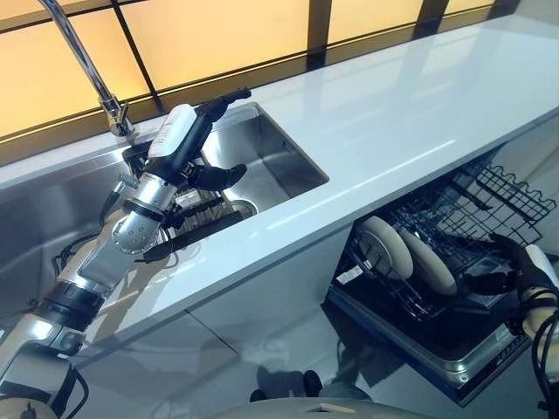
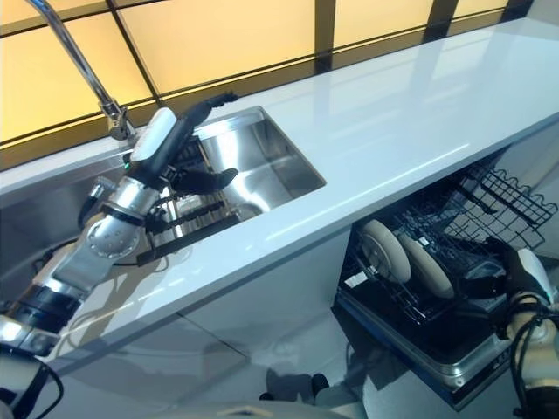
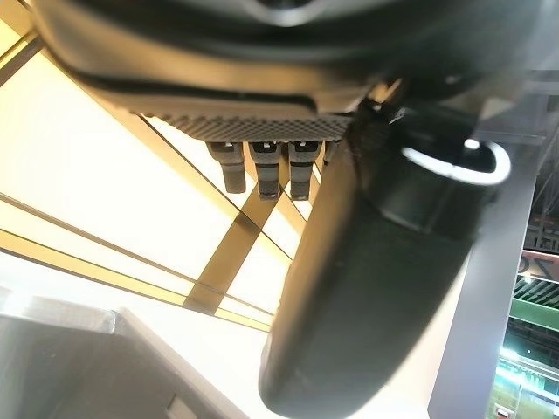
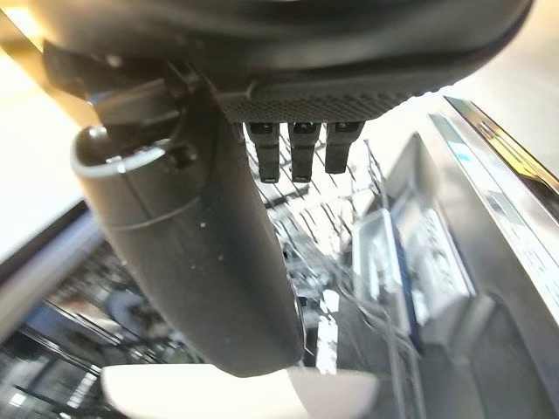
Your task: Pick up plates and place into dishwasher.
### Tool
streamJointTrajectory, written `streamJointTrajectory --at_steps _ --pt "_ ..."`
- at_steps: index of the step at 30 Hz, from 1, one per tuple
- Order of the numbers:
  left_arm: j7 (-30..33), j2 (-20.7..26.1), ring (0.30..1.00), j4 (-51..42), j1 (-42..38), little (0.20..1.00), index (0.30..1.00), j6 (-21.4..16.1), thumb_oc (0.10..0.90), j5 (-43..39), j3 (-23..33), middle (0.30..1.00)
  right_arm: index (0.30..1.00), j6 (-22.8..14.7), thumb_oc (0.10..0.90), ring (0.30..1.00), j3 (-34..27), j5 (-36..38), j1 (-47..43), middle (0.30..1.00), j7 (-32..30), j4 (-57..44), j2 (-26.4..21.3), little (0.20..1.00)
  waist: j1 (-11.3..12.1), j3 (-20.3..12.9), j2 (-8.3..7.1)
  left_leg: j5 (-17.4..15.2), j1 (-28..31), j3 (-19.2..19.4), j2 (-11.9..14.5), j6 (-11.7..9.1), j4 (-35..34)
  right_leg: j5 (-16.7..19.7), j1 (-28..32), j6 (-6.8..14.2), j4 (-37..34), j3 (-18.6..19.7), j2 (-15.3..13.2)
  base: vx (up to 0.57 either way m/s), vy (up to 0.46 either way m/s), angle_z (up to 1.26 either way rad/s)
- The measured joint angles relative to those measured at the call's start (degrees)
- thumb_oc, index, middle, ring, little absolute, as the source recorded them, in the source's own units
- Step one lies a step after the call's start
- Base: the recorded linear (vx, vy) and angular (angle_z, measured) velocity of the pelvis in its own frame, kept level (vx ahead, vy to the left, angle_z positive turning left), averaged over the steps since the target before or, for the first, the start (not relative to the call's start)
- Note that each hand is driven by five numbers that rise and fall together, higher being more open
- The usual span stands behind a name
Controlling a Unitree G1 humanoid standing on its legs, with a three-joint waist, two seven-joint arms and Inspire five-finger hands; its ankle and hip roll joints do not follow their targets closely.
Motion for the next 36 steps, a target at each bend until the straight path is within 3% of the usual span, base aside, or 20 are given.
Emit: streamJointTrajectory --at_steps 7,8,9,10,19,28,31,36 --pt "0.0 -0.1 0.900 0.0 0.6 0.900 0.900 0.0 0.800 1.1 0.7 0.900 0.900 -2.0 0.800 0.900 -1.2 0.8 1.6 0.900 0.0 -1.9 0.0 0.900 -1.5 0.0 0.01 -0.3 0.2 1.3 0.0 0.1 0.0 0.2 -0.2 -0.2 0.1 1.2 0.1 0.00 0.009 -0.09" --pt "0.0 -0.1 0.900 0.0 0.6 0.900 0.900 0.0 0.800 1.1 0.7 0.900 0.745 -2.0 0.619 0.745 -1.2 1.2 1.9 0.745 -0.1 -1.9 0.0 0.719 -1.6 0.0 0.01 -0.4 0.2 1.3 0.0 0.1 0.0 0.2 -0.2 -0.2 0.2 1.3 0.1 0.00 0.001 -0.05" --pt "0.0 -0.1 0.900 0.0 0.6 0.900 0.900 0.0 0.800 1.1 0.7 0.900 0.462 -2.0 0.289 0.462 -1.2 1.2 2.2 0.462 -0.3 -1.9 0.0 0.389 -1.7 0.0 0.01 -0.4 0.2 1.3 0.0 0.1 0.0 0.2 -0.2 -0.2 0.2 1.3 0.1 0.00 0.000 0.00" --pt "0.1 -0.1 0.900 0.0 0.6 0.900 0.900 0.0 0.800 1.1 0.8 0.900 0.300 -2.0 0.100 0.300 -1.2 1.2 2.6 0.300 -0.6 -1.9 0.0 0.200 -1.8 0.0 0.01 -0.4 0.2 1.3 0.0 0.1 0.0 0.2 -0.2 -0.2 0.2 1.3 0.1 0.00 0.000 0.00" --pt "0.1 -0.1 0.900 0.0 0.6 0.900 0.900 0.0 0.800 1.0 1.0 0.900 0.300 -0.6 0.100 0.300 -0.9 -3.1 2.5 0.300 -1.1 5.8 -0.4 0.200 -0.9 0.0 0.00 -0.5 0.2 1.2 0.0 0.1 0.0 0.0 -0.2 0.0 0.2 1.2 0.1 0.00 -0.016 0.00" --pt "0.0 -0.1 0.900 -0.5 0.6 0.900 0.900 0.0 0.800 0.5 0.9 0.900 0.300 3.8 0.100 0.300 5.5 -3.9 -2.2 0.300 -0.9 14.8 -2.1 0.200 0.6 0.0 -0.05 -0.4 0.2 0.5 0.0 0.1 0.0 0.2 0.1 -0.2 0.2 0.3 0.0 0.01 -0.063 0.04" --pt "-0.3 -0.1 0.900 -1.8 0.6 0.900 0.900 0.0 0.800 -0.9 0.9 0.900 0.300 4.9 0.100 0.300 10.0 -3.8 -5.4 0.300 -0.9 19.3 -2.1 0.200 2.0 0.0 -0.06 -0.3 0.2 -0.1 0.0 0.1 0.0 0.1 0.3 -0.2 0.0 -0.3 -0.1 0.01 -0.065 0.10" --pt "-1.5 -0.1 0.900 -5.4 0.6 0.900 0.900 0.0 0.800 -3.7 0.7 0.900 0.300 6.4 0.100 0.300 12.0 -3.4 -9.1 0.300 -0.6 26.1 -1.7 0.200 3.7 0.0 -0.05 0.1 -0.3 -1.6 -0.2 0.1 0.0 -0.1 0.4 -0.2 0.0 -1.6 -0.3 0.00 -0.081 0.16"
